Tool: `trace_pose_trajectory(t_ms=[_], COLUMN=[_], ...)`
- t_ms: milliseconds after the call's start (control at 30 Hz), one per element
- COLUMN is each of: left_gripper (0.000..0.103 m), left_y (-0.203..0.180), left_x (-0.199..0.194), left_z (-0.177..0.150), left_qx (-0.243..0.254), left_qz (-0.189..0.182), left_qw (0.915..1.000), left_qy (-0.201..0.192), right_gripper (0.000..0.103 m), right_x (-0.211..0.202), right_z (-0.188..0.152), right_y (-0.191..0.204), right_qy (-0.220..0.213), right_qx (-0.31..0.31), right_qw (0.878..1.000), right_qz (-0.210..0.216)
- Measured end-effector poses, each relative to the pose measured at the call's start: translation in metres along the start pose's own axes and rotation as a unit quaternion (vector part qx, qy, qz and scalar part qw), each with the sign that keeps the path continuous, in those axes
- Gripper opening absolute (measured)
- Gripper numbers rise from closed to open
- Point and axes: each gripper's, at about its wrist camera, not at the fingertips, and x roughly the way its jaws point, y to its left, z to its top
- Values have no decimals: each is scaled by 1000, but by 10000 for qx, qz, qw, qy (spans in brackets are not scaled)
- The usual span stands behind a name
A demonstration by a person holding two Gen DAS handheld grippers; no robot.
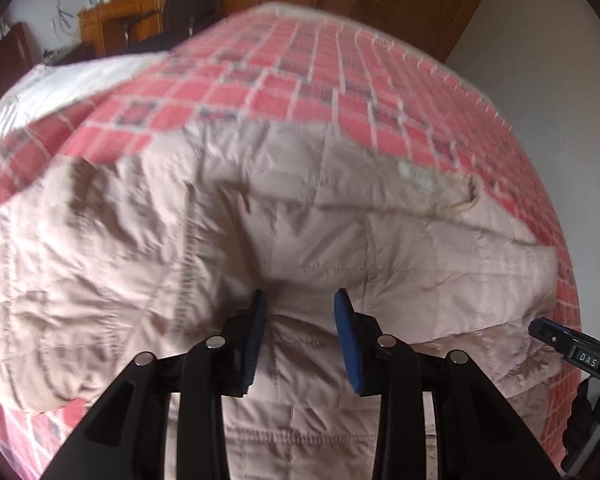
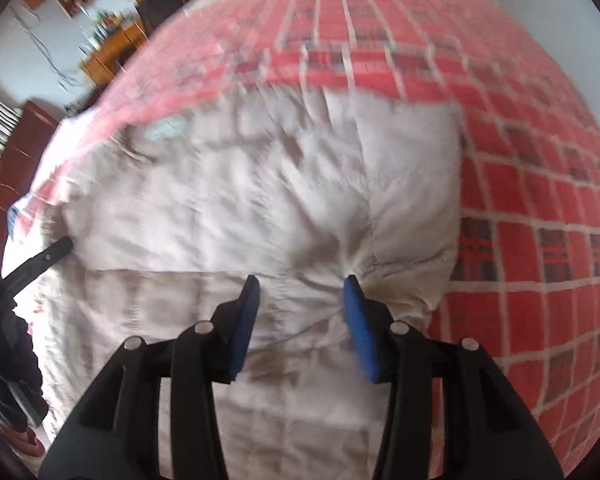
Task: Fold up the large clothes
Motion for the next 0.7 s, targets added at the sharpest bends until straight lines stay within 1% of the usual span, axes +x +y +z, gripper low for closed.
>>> trace_pose_trajectory(t_ms=[33,67,133,167,200,267,333,367,400,467,533,633,667,700], left_gripper=[42,42,42,42,43,43,43,43,43,43,43,43,43,43], left_y=[-2,-4,-14,-21,-27,-41,-46,-43,-40,-37,-38,-35,-31,-27], left_x=[-11,-17,-22,-21,-17,-2,12,22,28,31,32,28,21,12], left_z=[0,0,0,-2,-5,-16,-27,-33,-37,-39,-36,-32,-31,-30], left_qx=[31,57,108,142,198,457,627,600,523,483,460,352,262,196], left_qz=[30,8,-141,-264,-309,-128,70,112,52,-15,-9,-81,-117,-148], left_qw=[9999,9997,9996,9995,9993,9986,9971,9967,9969,9975,9975,9977,9981,9985], left_qy=[-152,-223,-210,-135,-41,245,430,544,582,512,538,570,544,481], right_gripper=[46,46,46,46,46,45,45,45,45,45,45,45,46,47], right_x=[-8,-14,-14,-11,-5,4,20,28,38,45,46,39,33,20], right_z=[-1,-1,-2,-4,-7,-14,-22,-25,-27,-27,-25,-24,-24,-25], right_y=[4,9,22,27,35,46,48,47,43,39,41,42,45,47], right_qy=[-82,-121,-7,99,195,286,502,590,674,673,711,704,636,487], right_qx=[-15,-33,-38,-25,-64,-214,-247,-193,-96,-20,-84,-112,-87,-59], right_qw=[9999,9998,9988,9985,9983,9980,9977,9973,9968,9965,9965,9965,9967,9965], right_qz=[90,184,479,541,553,530,393,392,429,487,425,427,493,680])
